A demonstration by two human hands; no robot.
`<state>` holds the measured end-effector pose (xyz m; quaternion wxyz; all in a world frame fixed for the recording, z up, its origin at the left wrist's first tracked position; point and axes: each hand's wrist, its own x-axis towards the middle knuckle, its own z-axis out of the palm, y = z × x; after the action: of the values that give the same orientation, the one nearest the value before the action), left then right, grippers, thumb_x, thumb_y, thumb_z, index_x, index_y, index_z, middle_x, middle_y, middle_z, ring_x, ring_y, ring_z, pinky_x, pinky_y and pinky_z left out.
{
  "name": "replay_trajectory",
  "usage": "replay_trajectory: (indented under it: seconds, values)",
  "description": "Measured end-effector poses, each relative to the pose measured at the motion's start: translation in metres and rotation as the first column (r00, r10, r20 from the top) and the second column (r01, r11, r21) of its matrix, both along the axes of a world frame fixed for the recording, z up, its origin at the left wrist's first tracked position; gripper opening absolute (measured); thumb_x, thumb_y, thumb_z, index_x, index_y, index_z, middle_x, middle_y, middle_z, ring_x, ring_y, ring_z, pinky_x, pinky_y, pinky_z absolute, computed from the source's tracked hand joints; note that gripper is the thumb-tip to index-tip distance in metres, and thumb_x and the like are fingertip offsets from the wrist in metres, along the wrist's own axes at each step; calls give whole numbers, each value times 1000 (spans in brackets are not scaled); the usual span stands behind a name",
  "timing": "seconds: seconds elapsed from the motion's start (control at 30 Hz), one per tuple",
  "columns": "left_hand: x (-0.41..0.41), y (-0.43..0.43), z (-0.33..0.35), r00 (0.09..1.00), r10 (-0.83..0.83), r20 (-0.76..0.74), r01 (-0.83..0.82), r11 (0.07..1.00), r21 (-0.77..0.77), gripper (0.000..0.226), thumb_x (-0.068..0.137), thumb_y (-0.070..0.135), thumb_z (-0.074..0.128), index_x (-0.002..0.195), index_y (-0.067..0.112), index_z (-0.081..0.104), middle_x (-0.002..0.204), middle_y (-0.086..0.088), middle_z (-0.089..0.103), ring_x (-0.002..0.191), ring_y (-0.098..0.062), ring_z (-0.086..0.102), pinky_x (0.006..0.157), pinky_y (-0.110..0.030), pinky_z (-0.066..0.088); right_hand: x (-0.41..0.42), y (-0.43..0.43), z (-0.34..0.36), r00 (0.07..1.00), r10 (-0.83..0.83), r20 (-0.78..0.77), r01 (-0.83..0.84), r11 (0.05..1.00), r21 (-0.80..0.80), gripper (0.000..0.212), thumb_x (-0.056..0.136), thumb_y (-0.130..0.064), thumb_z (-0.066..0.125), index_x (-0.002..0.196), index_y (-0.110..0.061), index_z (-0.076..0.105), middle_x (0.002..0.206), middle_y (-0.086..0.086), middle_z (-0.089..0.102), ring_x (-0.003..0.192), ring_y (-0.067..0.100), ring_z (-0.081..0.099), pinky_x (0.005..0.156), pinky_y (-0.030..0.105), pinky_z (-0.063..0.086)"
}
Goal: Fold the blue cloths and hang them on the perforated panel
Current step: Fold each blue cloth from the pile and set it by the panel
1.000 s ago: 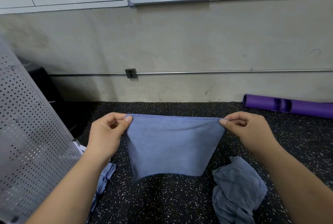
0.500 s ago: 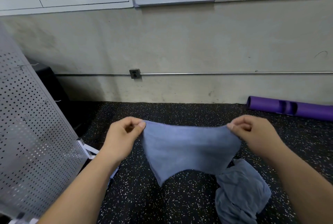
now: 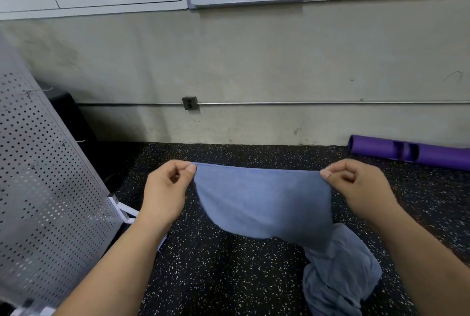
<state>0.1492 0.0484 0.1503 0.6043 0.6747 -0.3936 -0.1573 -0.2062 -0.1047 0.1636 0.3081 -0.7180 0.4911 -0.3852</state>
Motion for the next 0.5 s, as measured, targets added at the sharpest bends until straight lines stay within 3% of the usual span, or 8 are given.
replay_trajectory:
  seconds: [0.13,0.23,0.3,0.37,0.43,0.5]
  values:
    - [-4,-2,-1,1000,14,-11,-14,1000,-2,10,102,21,72,95,19,78,88,-8,75,75,-7,60,73,-23,51,1,1,0,999,-20,39,21,999,-30,8,94,-29,80,88,-28,77,73,-6,76,71,14,68,73,36,55]
    - [0,-4,-6,998,51,-48,-51,999,11,11,102,21,72,93,19,78,84,-7,73,76,-11,57,74,-31,49,4,6,6,981,119,154,-138,984,116,3,97,-20,78,94,-21,79,80,0,80,75,12,71,79,36,56]
    - [2,-4,-5,993,81,-82,-82,997,-4,10,101,22,75,93,19,80,83,-2,73,74,-10,56,74,-32,50,3,4,5,975,63,213,-88,990,109,2,95,-19,79,95,-21,79,82,1,81,79,14,74,82,36,57]
    - [-3,-4,0,995,72,-64,-72,997,-2,8,99,22,77,93,19,81,84,-7,76,71,-8,56,69,-28,49,2,1,3,992,-4,127,1,1000,26,4,94,-25,81,91,-25,79,76,-2,79,77,21,73,79,41,57]
    - [-8,-5,2,997,48,-57,-48,999,1,7,98,22,79,93,19,81,86,-11,75,69,-8,57,67,-27,49,3,3,3,994,14,109,-16,1000,23,4,94,-26,81,90,-26,80,75,-1,78,80,29,71,77,46,58]
    - [-9,-4,2,996,43,-84,-44,999,-11,6,97,21,80,92,18,81,84,-13,75,70,-10,58,69,-30,51,2,2,4,992,3,130,-7,1000,29,5,95,-25,81,90,-27,81,76,-5,79,75,20,72,74,41,57]
